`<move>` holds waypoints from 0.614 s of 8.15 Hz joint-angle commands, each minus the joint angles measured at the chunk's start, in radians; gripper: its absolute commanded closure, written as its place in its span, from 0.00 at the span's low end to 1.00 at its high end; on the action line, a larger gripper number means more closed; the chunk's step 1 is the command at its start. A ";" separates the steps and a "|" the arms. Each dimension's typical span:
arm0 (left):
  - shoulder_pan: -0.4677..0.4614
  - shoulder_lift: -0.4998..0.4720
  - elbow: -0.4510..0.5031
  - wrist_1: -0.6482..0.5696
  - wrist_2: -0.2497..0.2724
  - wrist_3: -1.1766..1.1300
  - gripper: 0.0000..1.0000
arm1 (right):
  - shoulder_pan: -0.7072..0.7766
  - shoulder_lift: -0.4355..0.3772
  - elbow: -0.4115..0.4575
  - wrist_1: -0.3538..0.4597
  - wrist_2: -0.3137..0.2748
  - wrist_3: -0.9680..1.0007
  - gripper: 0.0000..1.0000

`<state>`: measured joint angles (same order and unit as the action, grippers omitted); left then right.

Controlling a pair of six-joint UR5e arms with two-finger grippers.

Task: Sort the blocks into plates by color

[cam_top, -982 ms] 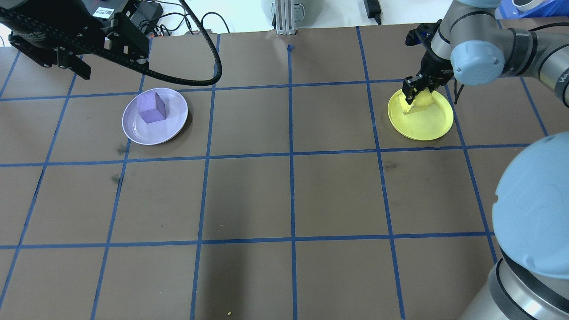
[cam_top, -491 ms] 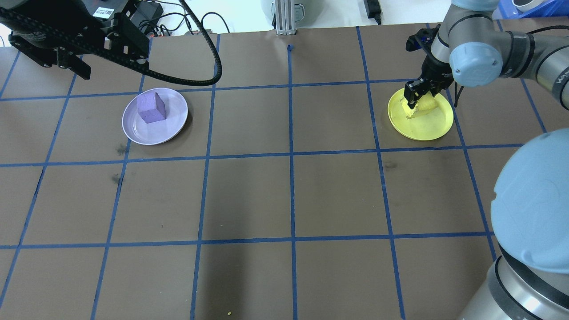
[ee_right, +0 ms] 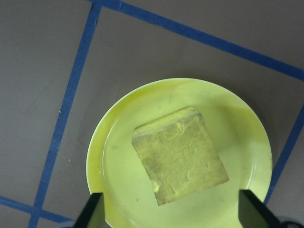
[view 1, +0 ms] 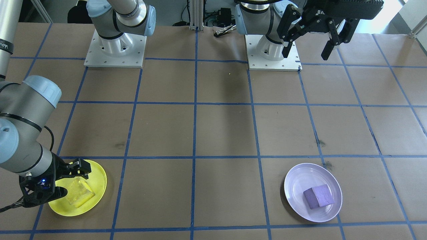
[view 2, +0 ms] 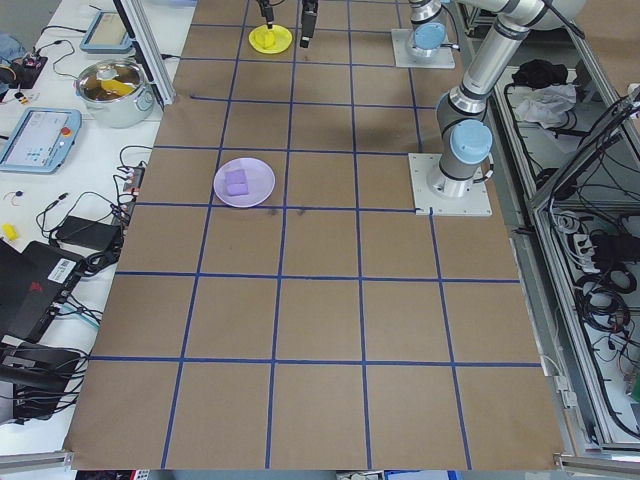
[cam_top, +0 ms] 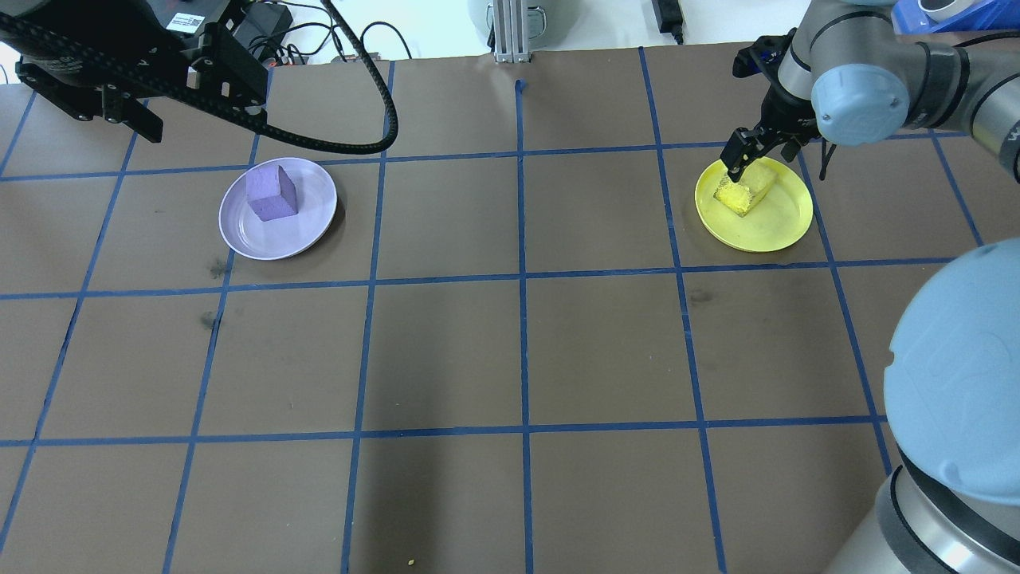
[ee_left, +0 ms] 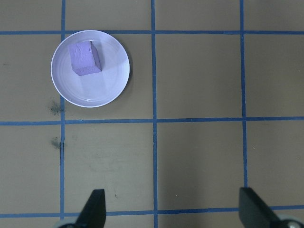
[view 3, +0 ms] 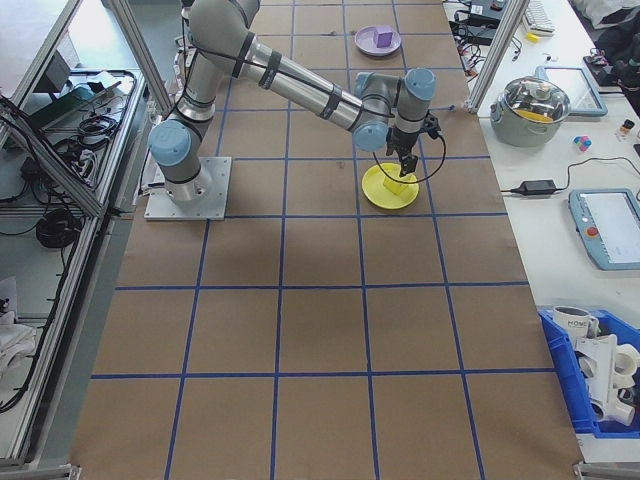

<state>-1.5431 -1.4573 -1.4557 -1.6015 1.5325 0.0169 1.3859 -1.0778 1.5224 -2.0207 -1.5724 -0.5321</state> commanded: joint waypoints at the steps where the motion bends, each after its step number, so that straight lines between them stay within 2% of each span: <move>1: 0.000 0.000 0.000 0.000 0.000 0.000 0.00 | 0.004 -0.078 -0.005 0.003 0.002 0.058 0.00; 2: 0.000 0.002 0.000 0.000 0.000 0.000 0.00 | 0.005 -0.124 0.005 0.049 0.003 0.076 0.00; 4: 0.000 0.000 0.000 0.000 0.000 -0.002 0.00 | 0.042 -0.229 0.013 0.152 0.005 0.340 0.00; 5: 0.000 0.002 0.000 0.000 0.000 0.000 0.00 | 0.080 -0.281 0.022 0.216 -0.003 0.409 0.00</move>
<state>-1.5432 -1.4569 -1.4558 -1.6015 1.5324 0.0163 1.4118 -1.2614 1.5312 -1.9101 -1.5688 -0.2972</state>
